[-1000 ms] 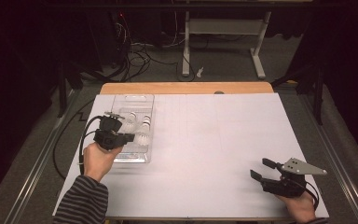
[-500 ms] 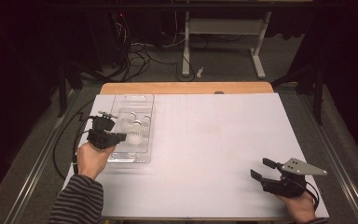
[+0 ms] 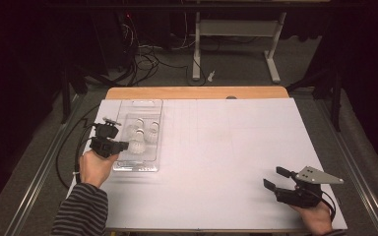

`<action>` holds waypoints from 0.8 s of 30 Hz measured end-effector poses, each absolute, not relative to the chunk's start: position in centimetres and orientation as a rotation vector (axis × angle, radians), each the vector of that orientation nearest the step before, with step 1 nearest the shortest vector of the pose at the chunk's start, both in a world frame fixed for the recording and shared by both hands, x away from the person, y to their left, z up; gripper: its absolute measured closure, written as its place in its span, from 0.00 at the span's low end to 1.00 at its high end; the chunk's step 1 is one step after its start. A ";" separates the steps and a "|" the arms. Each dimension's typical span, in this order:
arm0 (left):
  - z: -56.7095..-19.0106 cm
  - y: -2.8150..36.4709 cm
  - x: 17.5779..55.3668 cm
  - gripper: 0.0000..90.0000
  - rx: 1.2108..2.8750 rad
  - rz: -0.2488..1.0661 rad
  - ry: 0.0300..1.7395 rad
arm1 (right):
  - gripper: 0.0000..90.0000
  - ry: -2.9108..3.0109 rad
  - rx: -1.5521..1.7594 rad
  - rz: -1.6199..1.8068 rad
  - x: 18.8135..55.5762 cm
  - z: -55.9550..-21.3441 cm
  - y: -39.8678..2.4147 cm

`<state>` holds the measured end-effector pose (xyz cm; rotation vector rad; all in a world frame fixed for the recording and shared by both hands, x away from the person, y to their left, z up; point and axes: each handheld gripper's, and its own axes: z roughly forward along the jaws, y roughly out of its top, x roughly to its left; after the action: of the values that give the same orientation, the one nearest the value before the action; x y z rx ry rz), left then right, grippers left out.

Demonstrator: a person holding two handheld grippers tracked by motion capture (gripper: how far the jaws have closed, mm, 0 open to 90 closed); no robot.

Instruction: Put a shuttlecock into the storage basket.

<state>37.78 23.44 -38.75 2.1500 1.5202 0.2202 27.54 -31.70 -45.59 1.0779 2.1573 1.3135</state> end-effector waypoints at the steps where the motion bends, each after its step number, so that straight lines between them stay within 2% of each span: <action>1: -38.7 23.4 37.9 1.00 2.148 0.222 1.523 | 0.35 2.155 1.077 1.315 27.5 -45.6 -31.7; 5: -39.0 22.9 37.9 1.00 2.169 0.263 1.539 | 0.35 2.145 1.084 1.332 27.4 -45.5 -32.0; 24: -39.5 23.6 39.0 1.00 2.149 0.244 1.604 | 0.35 2.152 1.085 1.328 27.5 -45.6 -31.8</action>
<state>39.03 23.63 -39.49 2.1488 1.6044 0.2441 27.53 -31.82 -45.57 1.0852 2.1518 1.3281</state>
